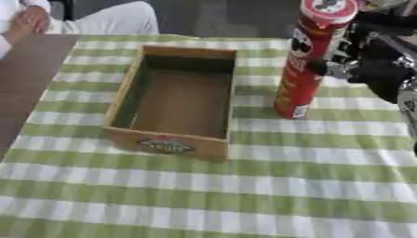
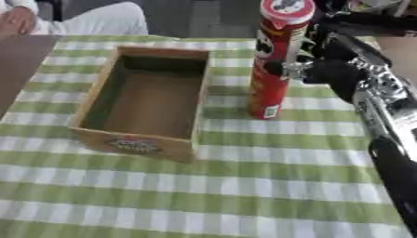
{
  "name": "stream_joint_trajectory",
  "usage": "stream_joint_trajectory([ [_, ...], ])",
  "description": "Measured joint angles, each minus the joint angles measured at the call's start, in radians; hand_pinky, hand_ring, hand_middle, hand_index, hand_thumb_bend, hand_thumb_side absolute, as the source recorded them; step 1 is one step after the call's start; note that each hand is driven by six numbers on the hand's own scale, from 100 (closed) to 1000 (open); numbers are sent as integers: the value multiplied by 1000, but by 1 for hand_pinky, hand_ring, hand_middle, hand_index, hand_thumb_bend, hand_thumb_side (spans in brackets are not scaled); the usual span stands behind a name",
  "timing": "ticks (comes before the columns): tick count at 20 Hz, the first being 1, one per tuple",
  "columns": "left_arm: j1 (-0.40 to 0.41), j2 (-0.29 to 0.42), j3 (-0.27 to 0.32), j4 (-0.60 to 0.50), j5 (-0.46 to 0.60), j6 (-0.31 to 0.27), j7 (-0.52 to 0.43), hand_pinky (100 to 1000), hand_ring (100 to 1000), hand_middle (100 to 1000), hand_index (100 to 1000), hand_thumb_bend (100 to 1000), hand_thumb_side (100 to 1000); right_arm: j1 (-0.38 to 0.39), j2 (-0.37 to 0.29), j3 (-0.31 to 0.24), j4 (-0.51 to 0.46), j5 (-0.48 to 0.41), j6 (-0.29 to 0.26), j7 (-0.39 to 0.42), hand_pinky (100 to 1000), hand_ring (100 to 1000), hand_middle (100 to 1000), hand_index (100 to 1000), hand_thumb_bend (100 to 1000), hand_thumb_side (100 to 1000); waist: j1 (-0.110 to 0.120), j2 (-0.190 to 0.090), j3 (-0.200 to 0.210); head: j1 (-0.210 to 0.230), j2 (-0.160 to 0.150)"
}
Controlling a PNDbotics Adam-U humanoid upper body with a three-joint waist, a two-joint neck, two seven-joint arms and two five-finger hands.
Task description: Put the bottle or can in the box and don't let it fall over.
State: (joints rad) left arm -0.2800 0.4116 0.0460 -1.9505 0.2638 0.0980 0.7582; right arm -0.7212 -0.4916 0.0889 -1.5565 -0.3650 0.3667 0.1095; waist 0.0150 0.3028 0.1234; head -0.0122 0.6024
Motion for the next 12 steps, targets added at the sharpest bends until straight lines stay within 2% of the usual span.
stream_joint_trajectory([
  [12, 0, -1, 0, 2, 1, 0, -1, 671, 702, 646, 715, 298, 604, -44, 46, 15, 63, 27, 4, 5, 989, 1000, 1000, 969, 620, 100, 0, 7, 6, -8, -8],
])
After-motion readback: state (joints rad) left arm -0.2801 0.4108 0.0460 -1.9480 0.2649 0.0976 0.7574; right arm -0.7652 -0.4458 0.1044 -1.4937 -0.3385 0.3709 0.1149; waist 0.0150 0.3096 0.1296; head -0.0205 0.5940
